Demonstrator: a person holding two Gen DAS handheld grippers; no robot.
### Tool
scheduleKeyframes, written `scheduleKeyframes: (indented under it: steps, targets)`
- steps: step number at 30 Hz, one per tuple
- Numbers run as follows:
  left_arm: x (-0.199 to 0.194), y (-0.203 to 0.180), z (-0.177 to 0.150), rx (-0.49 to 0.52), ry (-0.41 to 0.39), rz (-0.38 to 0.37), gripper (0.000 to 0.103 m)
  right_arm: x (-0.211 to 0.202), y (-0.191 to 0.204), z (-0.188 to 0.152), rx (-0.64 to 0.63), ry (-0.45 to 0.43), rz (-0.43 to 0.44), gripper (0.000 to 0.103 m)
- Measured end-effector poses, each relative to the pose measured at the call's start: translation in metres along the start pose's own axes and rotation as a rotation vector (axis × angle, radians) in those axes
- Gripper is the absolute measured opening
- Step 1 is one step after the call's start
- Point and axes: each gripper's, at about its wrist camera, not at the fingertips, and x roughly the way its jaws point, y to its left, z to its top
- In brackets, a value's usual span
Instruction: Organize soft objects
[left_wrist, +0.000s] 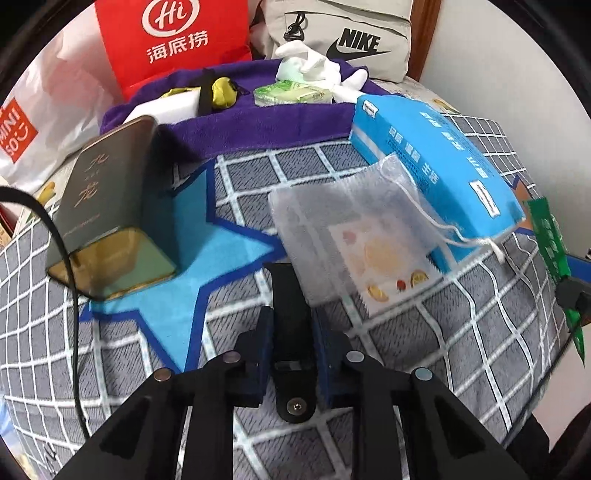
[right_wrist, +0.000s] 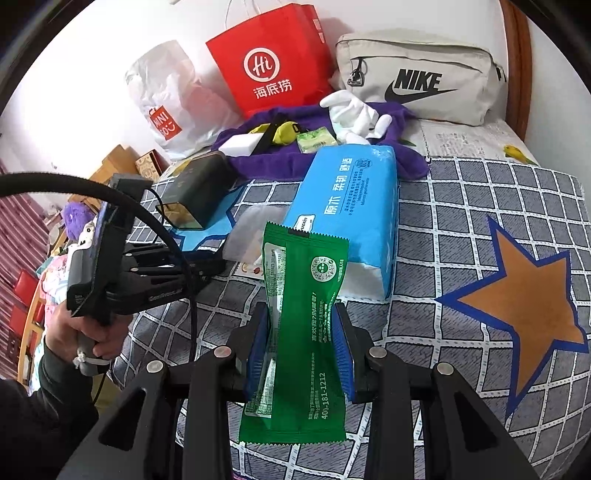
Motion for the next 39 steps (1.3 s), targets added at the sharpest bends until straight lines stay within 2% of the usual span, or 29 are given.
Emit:
scheduleKeyframes:
  steps: [6, 14, 21, 30, 39]
  targets:
    - [-0.013, 0.004, -0.022, 0.011, 0.031, 0.017, 0.022, -0.002, 0.007, 0.001, -0.012, -0.009, 0.006, 0.034]
    - [-0.013, 0.003, -0.024, 0.032, -0.007, 0.014, 0.020, -0.005, 0.025, 0.003, -0.043, -0.010, 0.010, 0.034]
    - [-0.032, 0.015, -0.020, -0.016, -0.028, -0.043, 0.020, -0.013, 0.041, 0.018, -0.079, -0.041, 0.018, 0.034]
    - [-0.070, 0.036, -0.003, -0.067, -0.114, -0.088, 0.020, -0.007, 0.046, 0.054, -0.104, -0.057, 0.005, 0.034]
    - [-0.089, 0.055, 0.033, -0.087, -0.178, -0.084, 0.020, 0.002, 0.035, 0.096, -0.121, -0.067, -0.003, 0.034]
